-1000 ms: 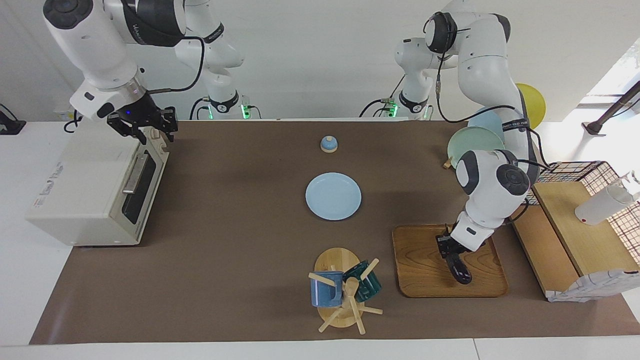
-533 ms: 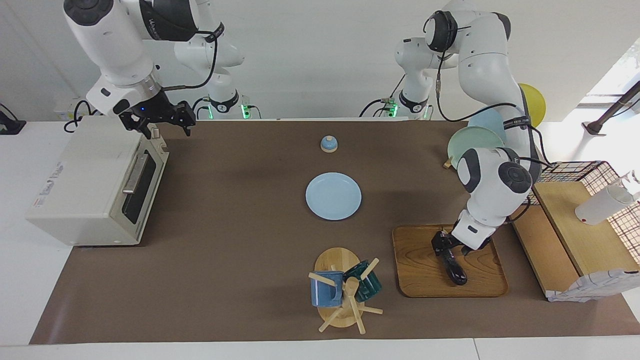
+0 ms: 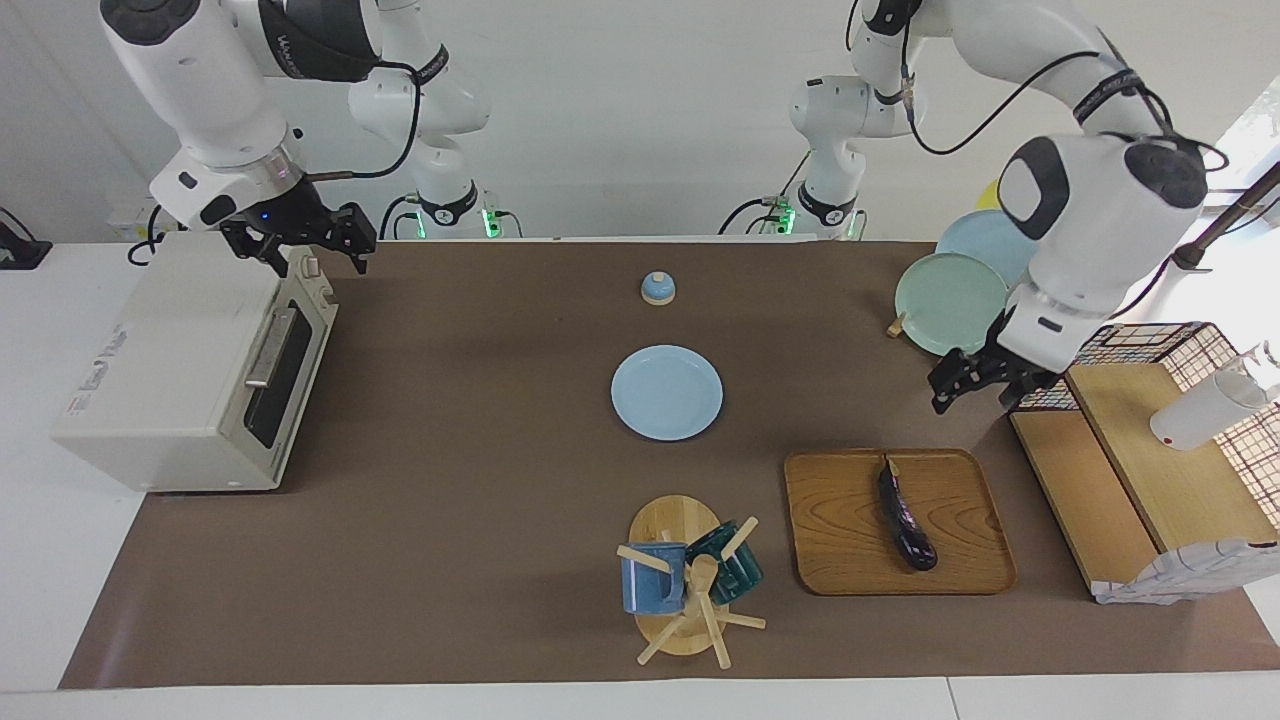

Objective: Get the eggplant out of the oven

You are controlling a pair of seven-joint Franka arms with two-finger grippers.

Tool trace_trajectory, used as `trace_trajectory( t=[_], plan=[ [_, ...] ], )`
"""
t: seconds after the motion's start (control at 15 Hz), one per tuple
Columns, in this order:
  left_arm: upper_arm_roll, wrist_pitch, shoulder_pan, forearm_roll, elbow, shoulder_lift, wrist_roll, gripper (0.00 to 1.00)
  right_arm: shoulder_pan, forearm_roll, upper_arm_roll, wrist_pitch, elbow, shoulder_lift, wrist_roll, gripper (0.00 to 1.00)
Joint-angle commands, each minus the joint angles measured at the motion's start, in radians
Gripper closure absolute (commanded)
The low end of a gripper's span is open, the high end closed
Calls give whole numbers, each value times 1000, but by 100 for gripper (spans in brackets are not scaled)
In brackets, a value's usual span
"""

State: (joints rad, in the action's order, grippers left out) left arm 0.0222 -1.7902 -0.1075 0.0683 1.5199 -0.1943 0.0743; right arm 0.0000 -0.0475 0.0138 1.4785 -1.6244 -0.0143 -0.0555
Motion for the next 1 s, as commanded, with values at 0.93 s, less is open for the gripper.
trace_trajectory(
  t=[0.93],
  plan=[
    [-143,222,115,-22,185,283,44,0,-8,32,5,-3,14,-15,0,0]
  ],
)
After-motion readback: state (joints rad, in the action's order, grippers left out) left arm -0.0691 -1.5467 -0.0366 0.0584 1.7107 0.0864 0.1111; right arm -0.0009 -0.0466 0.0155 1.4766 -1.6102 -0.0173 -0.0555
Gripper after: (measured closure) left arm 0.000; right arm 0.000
